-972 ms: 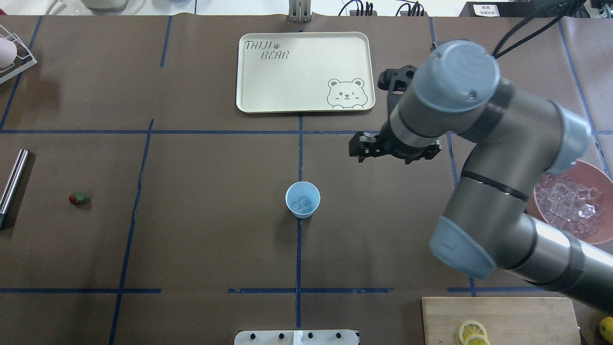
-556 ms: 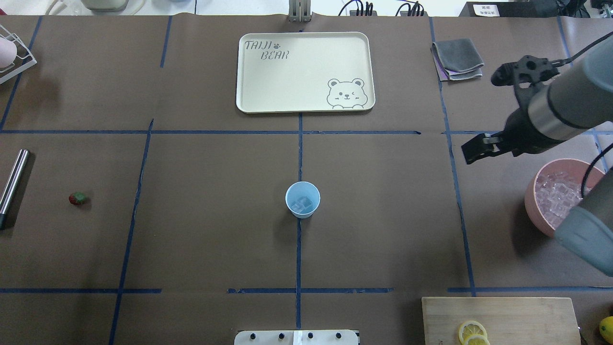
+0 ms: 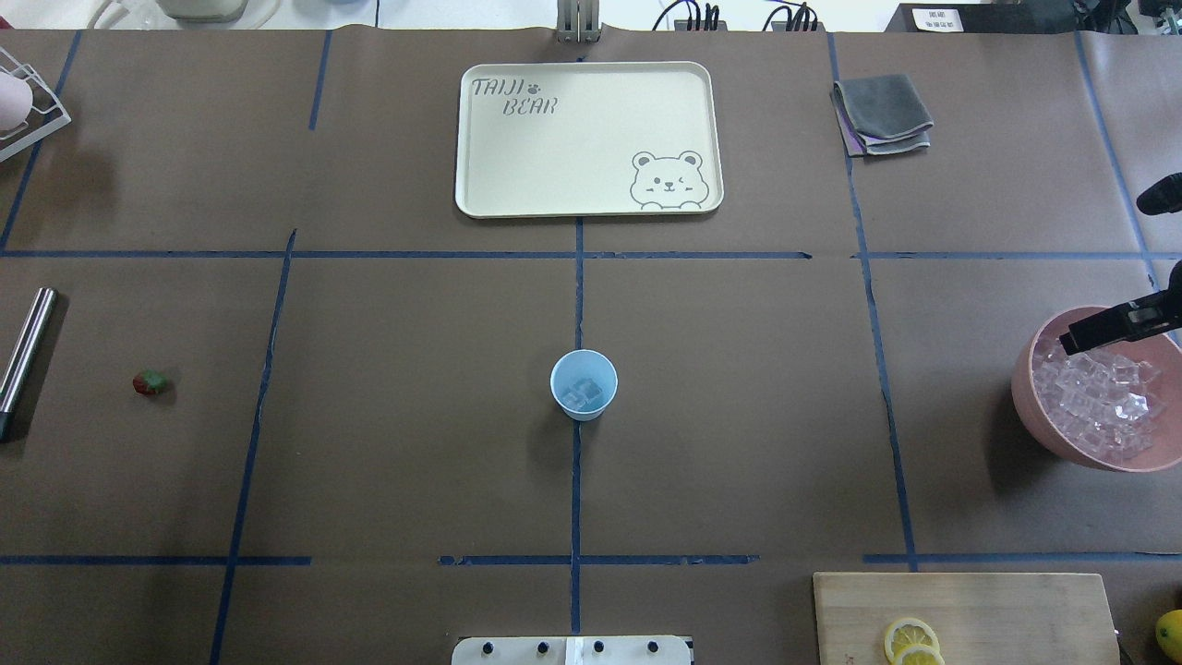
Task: Mash ice and strawberries in cup
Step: 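Move the right gripper back over the pink ice bowl, then lower the right gripper into the bowl and grasp a third ice cube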
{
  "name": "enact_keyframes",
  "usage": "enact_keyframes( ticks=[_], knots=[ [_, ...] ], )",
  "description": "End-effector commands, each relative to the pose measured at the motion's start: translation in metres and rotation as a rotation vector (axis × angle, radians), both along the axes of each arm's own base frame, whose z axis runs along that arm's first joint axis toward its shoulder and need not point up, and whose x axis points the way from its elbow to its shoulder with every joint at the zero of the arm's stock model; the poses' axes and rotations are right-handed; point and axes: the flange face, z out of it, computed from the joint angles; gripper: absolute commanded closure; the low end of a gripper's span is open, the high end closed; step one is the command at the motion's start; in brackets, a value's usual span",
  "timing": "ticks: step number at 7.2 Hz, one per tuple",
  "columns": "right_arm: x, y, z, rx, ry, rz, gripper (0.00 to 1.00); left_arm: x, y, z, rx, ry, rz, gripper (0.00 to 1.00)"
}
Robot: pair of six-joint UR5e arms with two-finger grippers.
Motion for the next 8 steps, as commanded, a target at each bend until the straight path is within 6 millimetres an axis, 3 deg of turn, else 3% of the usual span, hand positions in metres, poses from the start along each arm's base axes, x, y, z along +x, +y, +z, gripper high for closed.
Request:
enact_keyframes(
  ticks=[1,3,5,8],
  knots=[
    [0.014,0.017,0.062,-0.013,-0.001,0.013,0.07,0.000,0.000,-0.001,0.003,0.000,0.001,0.00],
    [0.019,0.027,0.089,-0.153,0.021,0.109,0.21,0.000,0.000,-0.001,0.003,0.000,0.001,0.00],
    [0.018,0.026,0.092,-0.279,0.016,0.234,0.25,0.000,0.000,-0.002,0.004,0.003,0.001,0.00],
    [0.013,0.028,0.100,-0.329,0.022,0.261,0.38,0.002,0.000,-0.004,0.000,0.035,0.000,0.00]
  ],
)
